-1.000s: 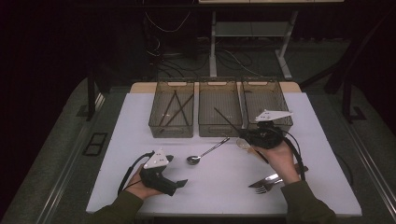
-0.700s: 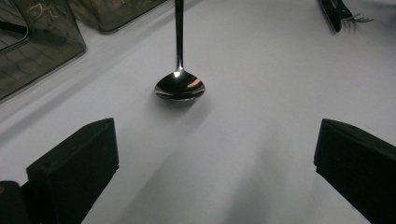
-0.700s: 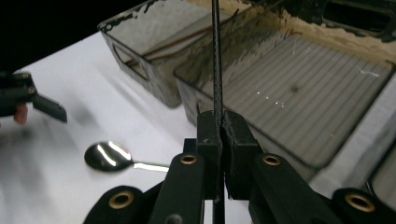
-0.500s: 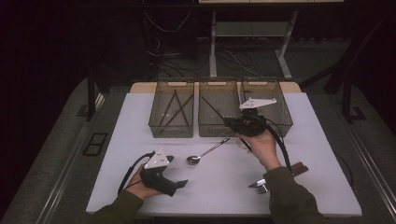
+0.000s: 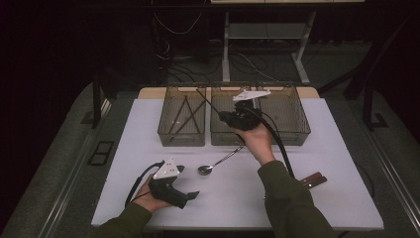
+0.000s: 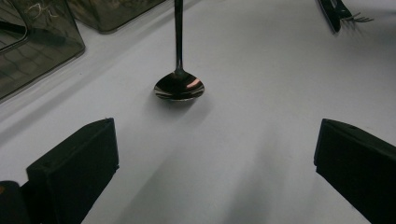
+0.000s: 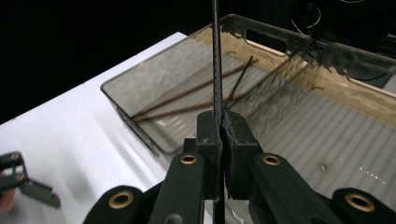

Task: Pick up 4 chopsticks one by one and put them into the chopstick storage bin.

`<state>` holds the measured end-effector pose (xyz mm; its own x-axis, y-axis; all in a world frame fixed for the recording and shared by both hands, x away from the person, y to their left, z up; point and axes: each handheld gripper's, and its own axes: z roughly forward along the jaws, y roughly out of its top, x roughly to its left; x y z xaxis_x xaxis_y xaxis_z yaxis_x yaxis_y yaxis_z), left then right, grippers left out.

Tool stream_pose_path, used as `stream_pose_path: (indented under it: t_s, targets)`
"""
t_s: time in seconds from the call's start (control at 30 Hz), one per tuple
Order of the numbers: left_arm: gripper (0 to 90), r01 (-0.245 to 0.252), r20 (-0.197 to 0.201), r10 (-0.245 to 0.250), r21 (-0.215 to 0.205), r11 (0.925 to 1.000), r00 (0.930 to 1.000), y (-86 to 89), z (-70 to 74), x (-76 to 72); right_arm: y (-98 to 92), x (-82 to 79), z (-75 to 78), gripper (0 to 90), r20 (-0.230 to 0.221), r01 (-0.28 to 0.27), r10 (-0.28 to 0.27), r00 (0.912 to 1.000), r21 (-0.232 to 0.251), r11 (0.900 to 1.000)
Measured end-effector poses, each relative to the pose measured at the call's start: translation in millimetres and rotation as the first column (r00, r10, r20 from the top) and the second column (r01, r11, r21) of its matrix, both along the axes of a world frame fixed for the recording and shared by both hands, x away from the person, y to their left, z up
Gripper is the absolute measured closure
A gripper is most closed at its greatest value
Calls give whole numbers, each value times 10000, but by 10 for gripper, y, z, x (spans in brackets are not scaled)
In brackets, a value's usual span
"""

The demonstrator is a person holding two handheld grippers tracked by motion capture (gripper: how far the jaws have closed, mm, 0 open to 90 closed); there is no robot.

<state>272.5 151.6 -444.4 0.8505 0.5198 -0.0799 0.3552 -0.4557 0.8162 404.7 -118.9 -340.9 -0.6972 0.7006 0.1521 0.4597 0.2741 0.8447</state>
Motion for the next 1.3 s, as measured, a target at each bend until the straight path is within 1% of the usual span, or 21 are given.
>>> stream_pose_path:
  t_s: [0.17, 0.33, 0.4, 0.47, 0.53, 0.73, 0.9, 0.97, 1.03, 1.17, 1.23, 1.27, 1.3]
  targets:
    - [0, 21, 12, -21, 63, 10000, 10000, 2, 7, -4, 180, 113, 55, 861, 67, -49, 49, 10000, 51, 10000]
    - [0, -25, 12, 25, -23, 10000, 10000, 2, 7, -6, 381, 236, 90, 861, 157, -89, 88, 9998, 52, 9999]
    - [0, 2, 21, -2, -63, 10000, 10000, 3, 8, -8, 465, 283, 98, 861, 186, -151, 151, 9997, -28, 9999]
    - [0, 40, 34, -40, -25, 10000, 10000, 8, 12, -4, 546, 327, 92, 861, 207, -113, 114, 9997, -24, 9999]
    - [0, 48, 5, -48, -49, 10000, 10000, 7, 10, -5, 622, 378, 75, 861, 178, -100, 102, 9998, -112, 9999]
    - [0, 75, 53, -75, -64, 10000, 10000, -1, 9, -2, 843, 511, 29, 860, 40, -15, 16, 10000, -43, 10000]
    - [0, 77, 70, -77, -81, 9999, 9999, 1, 11, -2, 1040, 590, -23, 861, -65, -77, 77, 9999, -147, 9999]
    - [0, 110, 69, -109, -92, 9999, 9999, 4, 15, -1, 1103, 615, -44, 861, -100, -86, 85, 9999, -115, 9999]
    - [0, 93, 77, -92, -137, 9999, 9999, 6, 18, 0, 1157, 638, -66, 860, -70, -65, 64, 10000, -61, 10000]
    - [0, 116, 93, -115, -90, 9999, 9999, 4, 21, 2, 1243, 708, -132, 860, -214, 9, -9, 9998, 3, 10000]
    - [0, 69, 13, -69, -178, 9998, 10000, -1, 19, -2, 1290, 733, -178, 860, -278, 86, -89, 9996, -122, 9999]
    - [0, 93, 11, -93, -124, 9999, 10000, -1, 18, 1, 1310, 748, -204, 860, -293, 89, -95, 9995, -213, 9997]
    - [0, 138, 35, -137, -75, 9999, 9999, -2, 18, 2, 1324, 764, -233, 860, -356, 96, -103, 9993, -200, 9998]
